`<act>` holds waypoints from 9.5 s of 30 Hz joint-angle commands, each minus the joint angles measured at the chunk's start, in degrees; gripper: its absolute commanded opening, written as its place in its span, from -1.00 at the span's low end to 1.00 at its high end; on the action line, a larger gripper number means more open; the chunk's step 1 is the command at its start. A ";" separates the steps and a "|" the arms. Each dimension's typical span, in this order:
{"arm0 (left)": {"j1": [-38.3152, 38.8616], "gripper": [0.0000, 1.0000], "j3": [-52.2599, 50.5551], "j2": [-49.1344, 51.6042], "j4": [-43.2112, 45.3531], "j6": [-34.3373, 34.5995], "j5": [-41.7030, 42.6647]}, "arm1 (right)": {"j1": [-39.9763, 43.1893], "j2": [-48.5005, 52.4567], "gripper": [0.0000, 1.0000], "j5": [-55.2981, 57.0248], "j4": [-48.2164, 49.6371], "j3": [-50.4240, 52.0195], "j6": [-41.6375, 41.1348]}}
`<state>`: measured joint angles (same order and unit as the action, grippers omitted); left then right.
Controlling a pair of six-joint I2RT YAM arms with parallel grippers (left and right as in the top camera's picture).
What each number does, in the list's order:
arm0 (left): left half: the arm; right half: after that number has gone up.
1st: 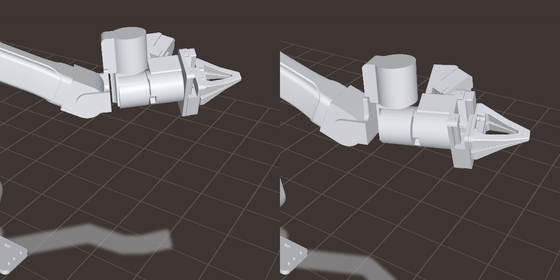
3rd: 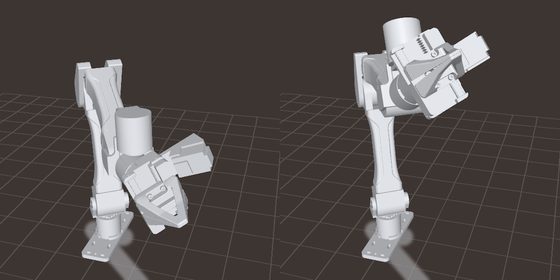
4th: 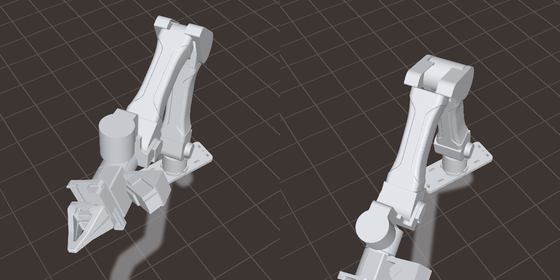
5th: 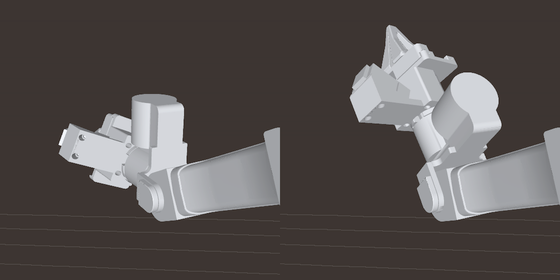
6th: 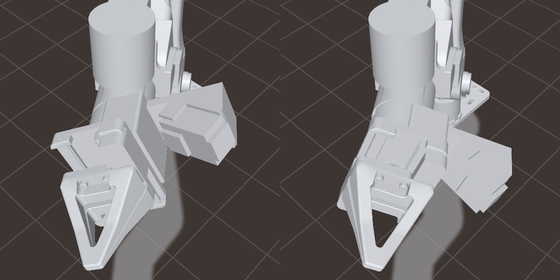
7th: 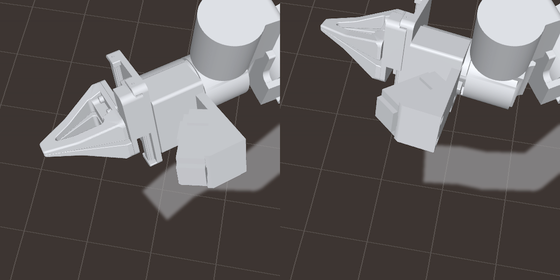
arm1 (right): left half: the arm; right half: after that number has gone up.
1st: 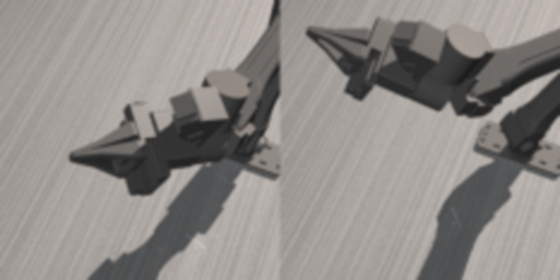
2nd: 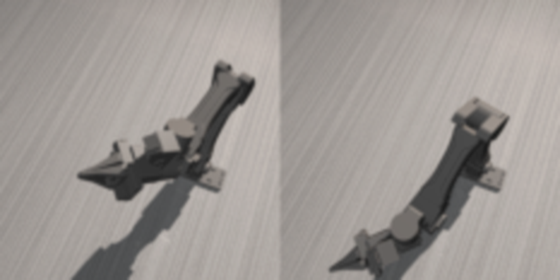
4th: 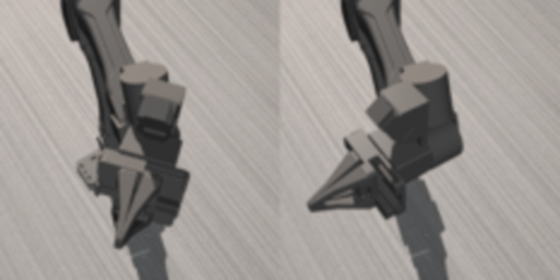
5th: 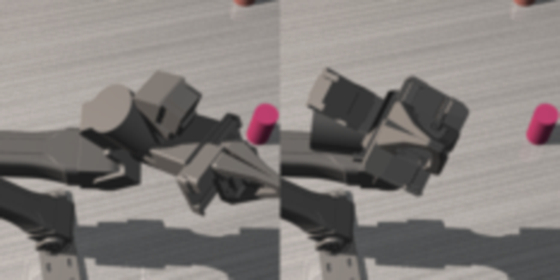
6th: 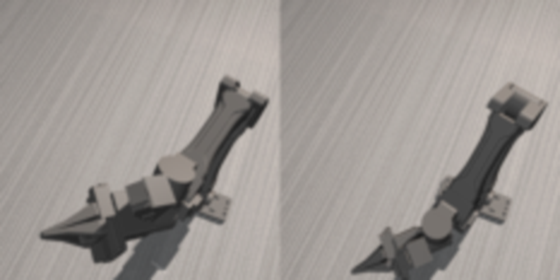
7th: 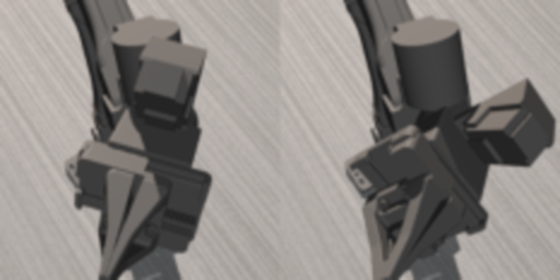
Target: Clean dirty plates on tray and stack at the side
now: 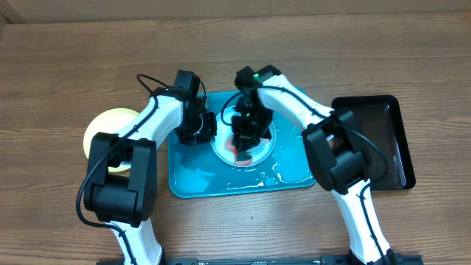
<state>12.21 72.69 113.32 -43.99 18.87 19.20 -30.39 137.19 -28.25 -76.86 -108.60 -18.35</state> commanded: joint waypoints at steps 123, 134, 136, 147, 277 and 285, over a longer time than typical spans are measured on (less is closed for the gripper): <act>-44.59 -0.92 -7.93 -19.67 -3.50 0.04 -18.32 | 26.73 -16.52 -0.92 23.67 -19.54 -37.13 0.83; -43.43 -0.10 -7.43 -19.74 -3.50 -5.51 -9.70 | 26.73 -16.52 -0.92 23.69 -19.56 -37.13 0.85; -41.86 -0.06 -6.14 -19.89 -3.78 -7.69 -6.82 | 26.73 -16.52 -0.92 23.69 -19.74 -37.13 0.85; -14.93 0.34 4.04 -20.74 -3.76 -9.92 -6.27 | 28.24 -16.52 -0.92 23.96 -20.20 -36.48 9.03; -2.54 1.00 3.98 -20.63 1.84 -9.90 -16.46 | 26.23 -137.02 1.00 28.15 72.04 108.13 10.84; -2.54 0.99 3.98 -20.63 1.84 -9.90 -16.46 | 26.23 -137.02 1.00 28.15 72.02 108.13 10.84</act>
<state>9.56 75.70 93.97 -42.17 9.63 3.14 -3.60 0.69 0.23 -5.15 -1.04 -7.31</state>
